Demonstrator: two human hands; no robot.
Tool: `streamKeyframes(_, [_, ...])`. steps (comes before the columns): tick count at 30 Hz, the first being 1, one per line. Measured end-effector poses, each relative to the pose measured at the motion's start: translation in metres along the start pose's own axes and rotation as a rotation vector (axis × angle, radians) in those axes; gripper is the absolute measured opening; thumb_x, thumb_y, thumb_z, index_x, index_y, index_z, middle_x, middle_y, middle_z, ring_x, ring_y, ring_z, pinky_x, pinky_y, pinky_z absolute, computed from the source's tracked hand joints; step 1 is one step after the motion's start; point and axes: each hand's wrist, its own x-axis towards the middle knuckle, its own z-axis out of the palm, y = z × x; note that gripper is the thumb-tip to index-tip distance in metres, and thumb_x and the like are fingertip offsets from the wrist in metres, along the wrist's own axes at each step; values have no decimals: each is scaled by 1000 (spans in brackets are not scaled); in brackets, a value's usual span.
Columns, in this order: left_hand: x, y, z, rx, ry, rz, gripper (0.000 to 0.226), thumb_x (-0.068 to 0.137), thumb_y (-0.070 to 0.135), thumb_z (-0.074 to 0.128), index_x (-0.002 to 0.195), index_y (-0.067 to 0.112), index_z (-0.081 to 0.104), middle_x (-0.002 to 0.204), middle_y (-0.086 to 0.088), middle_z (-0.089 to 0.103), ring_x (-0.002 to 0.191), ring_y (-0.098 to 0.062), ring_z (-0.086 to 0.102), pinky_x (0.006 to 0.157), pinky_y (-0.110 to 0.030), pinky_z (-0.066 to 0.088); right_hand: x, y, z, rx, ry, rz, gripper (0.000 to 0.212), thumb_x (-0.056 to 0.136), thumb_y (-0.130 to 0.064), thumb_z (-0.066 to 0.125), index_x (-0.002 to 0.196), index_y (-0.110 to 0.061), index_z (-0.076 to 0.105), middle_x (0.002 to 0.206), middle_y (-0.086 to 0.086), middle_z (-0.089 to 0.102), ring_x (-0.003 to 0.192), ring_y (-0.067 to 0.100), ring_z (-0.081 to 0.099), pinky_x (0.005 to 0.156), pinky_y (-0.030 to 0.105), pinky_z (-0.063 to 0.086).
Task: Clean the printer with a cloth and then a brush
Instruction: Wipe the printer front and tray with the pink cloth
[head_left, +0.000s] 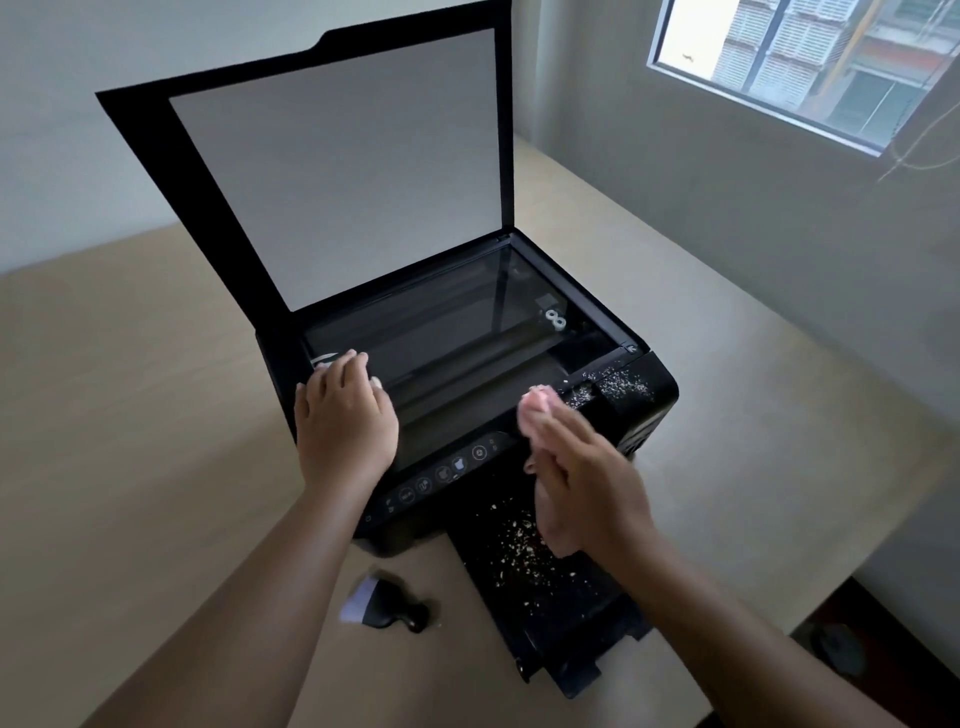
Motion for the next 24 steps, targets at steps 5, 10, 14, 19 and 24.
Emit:
streamKeyframes(5, [-1,5,0,92,-30,18,55,98,50,36,139,15,47,149,-7,44,140,-29,31,118,-51,16,4,-1,0,35,116,184,35,102,-25,43,134,-18,56,149,-5,45,139,7,38,106,25,43])
streamKeyframes(10, [0,8,-2,136,-71,7,70,90,64,41,143,19,41,155,-3,34,144,-25,23,119,-47,13,-11,8,-6,97,-74,-98,41,99,-32,40,139,-30,50,147,-16,45,124,10,55,90,33,55])
streamKeyframes(14, [-1,14,-2,169,-62,-33,70,90,65,42,143,21,41,156,-3,32,142,-26,23,118,-48,16,3,27,-14,104,78,135,34,99,-22,48,132,-26,57,146,-12,47,131,11,50,89,35,56])
streamKeyframes(19, [0,16,-1,157,-45,-46,66,90,64,43,141,23,43,155,-1,34,141,-25,24,116,-47,19,-12,8,3,276,-144,-156,42,96,-22,52,137,-32,49,151,-17,38,135,4,43,96,29,52])
streamKeyframes(24, [0,17,-2,101,-81,10,65,89,63,40,140,24,44,152,2,38,140,-27,26,116,-53,17,-1,23,-7,211,20,40,39,92,-28,43,129,-33,56,146,-21,44,129,3,49,83,36,57])
